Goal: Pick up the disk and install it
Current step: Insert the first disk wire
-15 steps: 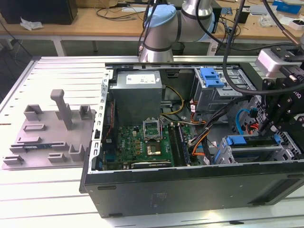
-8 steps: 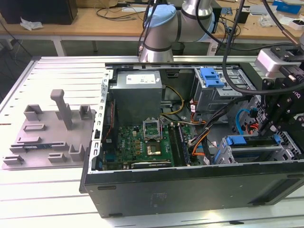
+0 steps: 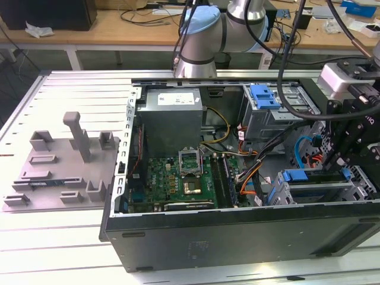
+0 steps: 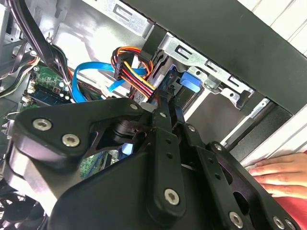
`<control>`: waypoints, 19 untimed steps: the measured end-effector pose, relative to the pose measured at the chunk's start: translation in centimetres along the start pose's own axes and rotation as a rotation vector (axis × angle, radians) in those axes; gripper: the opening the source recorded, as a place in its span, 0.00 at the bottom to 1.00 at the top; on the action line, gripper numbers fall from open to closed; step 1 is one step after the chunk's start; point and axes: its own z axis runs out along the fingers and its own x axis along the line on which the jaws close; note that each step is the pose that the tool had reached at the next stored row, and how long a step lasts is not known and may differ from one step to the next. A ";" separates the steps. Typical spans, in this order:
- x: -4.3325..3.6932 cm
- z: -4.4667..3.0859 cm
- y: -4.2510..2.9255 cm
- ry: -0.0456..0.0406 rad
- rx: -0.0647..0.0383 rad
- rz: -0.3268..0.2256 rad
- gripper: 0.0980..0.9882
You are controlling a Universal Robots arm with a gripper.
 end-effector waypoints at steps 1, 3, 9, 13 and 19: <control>0.00 0.02 0.00 0.0000 0.000 0.000 0.08; 0.00 0.09 0.00 0.0002 0.000 0.000 0.08; -0.01 0.16 0.00 -0.0004 0.000 0.001 0.08; 0.01 -0.35 0.01 -0.0005 0.000 0.006 0.08; 0.01 -0.38 0.01 -0.0002 0.000 0.014 0.08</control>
